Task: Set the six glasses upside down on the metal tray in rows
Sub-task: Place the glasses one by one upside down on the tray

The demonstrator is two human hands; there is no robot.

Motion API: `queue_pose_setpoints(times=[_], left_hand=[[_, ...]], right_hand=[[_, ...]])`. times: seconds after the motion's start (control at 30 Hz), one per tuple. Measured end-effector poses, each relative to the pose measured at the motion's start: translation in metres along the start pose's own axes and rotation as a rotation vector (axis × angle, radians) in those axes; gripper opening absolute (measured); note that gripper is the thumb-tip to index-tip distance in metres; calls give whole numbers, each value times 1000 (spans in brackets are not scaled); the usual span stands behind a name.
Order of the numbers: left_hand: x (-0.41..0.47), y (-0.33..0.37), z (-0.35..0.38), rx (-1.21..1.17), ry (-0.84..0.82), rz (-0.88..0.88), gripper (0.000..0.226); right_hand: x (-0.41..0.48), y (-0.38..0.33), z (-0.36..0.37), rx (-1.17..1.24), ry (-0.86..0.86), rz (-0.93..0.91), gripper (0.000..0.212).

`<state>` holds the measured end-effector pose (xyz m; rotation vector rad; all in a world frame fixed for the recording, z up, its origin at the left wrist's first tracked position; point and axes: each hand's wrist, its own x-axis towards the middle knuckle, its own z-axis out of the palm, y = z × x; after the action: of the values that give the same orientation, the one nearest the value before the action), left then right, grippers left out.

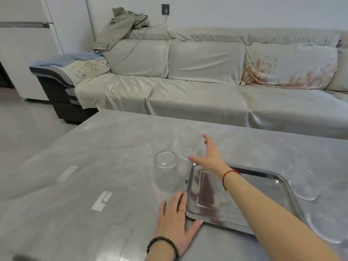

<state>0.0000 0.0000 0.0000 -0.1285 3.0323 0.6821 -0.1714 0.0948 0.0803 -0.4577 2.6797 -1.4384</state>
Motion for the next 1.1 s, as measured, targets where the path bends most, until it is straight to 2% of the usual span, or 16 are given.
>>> queue_pose_setpoints(times=[0.23, 0.47, 0.63, 0.7, 0.9, 1.0, 1.1], left_hand=[[4, 0, 2, -17, 9, 7, 86], [1, 3, 0, 2, 19, 1, 88], [3, 3, -2, -5, 10, -10, 90], [1, 4, -2, -3, 13, 1, 89], [-3, 6, -5, -28, 30, -21, 85], [-4, 6, -5, -20, 40, -6, 83], [-3, 5, -4, -22, 50, 4, 82]], right_hand=[[36, 14, 35, 326, 65, 127, 104], [52, 23, 47, 245, 162, 181, 83], [50, 7, 15, 460, 317, 110, 76], [46, -1, -17, 374, 257, 47, 71], [14, -9, -91, -227, -113, -51, 80], [-2, -9, -97, -393, -156, -105, 74], [-12, -8, -91, -369, -139, -107, 68]])
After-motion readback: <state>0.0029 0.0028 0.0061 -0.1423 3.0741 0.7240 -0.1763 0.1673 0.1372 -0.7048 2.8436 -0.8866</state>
